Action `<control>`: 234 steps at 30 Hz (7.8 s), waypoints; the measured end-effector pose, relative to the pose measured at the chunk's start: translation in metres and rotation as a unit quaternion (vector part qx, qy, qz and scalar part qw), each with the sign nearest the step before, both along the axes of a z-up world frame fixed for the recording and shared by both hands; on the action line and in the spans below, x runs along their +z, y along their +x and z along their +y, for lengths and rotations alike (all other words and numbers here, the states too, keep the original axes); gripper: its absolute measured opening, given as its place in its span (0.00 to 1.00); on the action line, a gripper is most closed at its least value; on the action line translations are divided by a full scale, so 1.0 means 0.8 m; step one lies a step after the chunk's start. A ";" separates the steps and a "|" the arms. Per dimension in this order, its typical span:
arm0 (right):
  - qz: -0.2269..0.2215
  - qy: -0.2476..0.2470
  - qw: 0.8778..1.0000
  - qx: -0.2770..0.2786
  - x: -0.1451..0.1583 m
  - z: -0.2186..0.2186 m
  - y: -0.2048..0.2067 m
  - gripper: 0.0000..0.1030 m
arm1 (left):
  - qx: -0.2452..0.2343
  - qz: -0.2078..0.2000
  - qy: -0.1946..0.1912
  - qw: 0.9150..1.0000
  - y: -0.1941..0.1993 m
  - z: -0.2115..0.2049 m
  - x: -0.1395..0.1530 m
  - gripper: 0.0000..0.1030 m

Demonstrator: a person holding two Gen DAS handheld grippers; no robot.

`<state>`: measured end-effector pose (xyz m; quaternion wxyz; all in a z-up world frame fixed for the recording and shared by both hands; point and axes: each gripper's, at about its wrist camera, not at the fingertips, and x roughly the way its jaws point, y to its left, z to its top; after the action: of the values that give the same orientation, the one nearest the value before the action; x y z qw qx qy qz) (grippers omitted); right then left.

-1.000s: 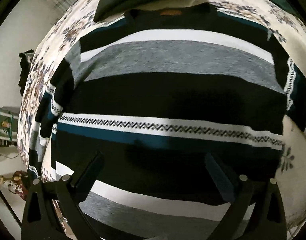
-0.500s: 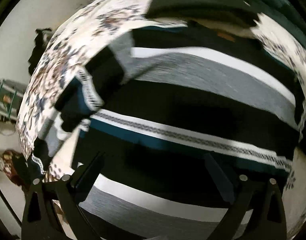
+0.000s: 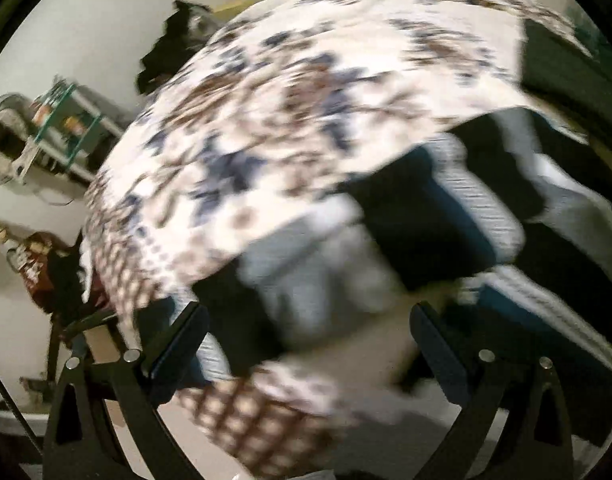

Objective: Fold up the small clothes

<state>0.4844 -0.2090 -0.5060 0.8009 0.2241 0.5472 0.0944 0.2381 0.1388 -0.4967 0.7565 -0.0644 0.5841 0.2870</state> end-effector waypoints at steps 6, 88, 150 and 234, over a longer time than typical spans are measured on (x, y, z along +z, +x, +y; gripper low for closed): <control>0.000 -0.095 0.984 0.152 -0.059 0.242 -0.020 0.08 | 0.040 0.016 0.004 0.999 -0.049 0.081 -0.022 1.00; 0.070 -0.280 0.957 0.027 -0.004 0.036 -0.090 0.98 | 0.066 -0.265 -0.086 0.958 0.109 0.135 0.125 0.05; 0.203 0.115 0.970 -0.073 -0.066 -0.361 0.028 0.52 | -0.111 -0.054 -0.052 0.991 0.092 -0.222 -0.052 0.98; 0.156 0.058 0.968 0.189 0.088 -0.153 0.117 0.08 | -0.167 -0.057 -0.202 0.963 -0.184 -0.345 0.079 0.05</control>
<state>0.5779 -0.3311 -0.4353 0.6593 0.1744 0.6911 0.2393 0.0906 -0.1371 -0.4338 0.7971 -0.1338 0.5881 0.0285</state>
